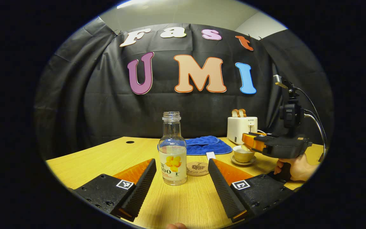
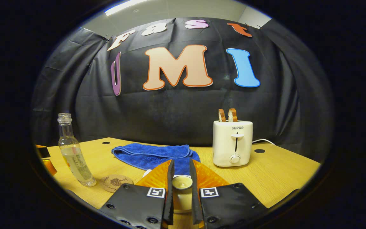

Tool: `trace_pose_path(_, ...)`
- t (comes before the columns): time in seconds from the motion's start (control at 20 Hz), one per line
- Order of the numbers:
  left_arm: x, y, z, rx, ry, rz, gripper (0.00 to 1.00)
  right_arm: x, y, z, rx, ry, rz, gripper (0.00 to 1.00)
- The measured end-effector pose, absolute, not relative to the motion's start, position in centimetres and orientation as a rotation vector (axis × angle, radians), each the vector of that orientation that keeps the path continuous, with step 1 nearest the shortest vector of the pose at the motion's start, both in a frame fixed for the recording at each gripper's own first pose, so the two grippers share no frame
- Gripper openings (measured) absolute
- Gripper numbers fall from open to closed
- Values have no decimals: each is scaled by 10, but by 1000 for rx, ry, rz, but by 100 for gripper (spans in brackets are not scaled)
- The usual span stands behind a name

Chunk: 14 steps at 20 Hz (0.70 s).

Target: Open the teacup lid with one hand, grasp the water bottle and pour water into the teacup with the other hand; after pouring, place the water bottle on the coaster and then close the teacup lid.

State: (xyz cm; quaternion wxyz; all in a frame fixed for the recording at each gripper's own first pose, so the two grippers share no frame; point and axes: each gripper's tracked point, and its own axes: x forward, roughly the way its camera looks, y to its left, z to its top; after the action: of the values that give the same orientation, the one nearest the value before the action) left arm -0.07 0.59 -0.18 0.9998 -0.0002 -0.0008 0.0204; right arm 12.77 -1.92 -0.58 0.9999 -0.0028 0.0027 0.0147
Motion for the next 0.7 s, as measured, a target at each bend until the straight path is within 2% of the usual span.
trace_pose_path(0.7, 4, 10, -2, 3, -5, 52, 96, 29, -44, 0, -2, 3, 68, 26)
